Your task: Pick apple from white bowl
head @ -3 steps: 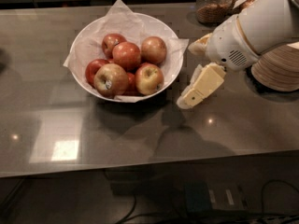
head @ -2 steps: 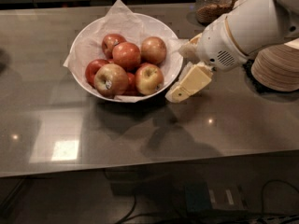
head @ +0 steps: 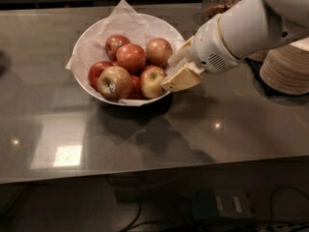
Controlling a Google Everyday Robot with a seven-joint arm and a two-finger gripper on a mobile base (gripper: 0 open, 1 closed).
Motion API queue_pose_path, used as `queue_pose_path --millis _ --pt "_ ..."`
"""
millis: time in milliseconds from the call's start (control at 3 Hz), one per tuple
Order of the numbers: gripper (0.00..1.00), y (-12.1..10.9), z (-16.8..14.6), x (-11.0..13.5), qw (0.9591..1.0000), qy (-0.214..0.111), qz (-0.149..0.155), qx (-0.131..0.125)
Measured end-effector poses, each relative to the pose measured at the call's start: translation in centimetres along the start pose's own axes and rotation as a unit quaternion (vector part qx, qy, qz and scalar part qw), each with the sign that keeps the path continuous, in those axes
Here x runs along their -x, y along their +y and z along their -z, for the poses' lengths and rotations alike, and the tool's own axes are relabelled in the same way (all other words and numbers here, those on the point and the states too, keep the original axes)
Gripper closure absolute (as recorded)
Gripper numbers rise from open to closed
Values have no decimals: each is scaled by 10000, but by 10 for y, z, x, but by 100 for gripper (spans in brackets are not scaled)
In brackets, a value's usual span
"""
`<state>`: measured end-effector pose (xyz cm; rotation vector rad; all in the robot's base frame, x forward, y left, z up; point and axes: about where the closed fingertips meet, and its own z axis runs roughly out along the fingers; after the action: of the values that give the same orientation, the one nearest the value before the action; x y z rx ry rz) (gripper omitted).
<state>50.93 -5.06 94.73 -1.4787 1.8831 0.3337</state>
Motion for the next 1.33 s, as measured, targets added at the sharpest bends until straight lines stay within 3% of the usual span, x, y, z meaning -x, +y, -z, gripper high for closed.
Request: queue_pose_path --millis 667,1333 --pt "23 5 -16 23 9997 -139 159 82" --pt "30 3 -31 30 9996 -206 85 158"
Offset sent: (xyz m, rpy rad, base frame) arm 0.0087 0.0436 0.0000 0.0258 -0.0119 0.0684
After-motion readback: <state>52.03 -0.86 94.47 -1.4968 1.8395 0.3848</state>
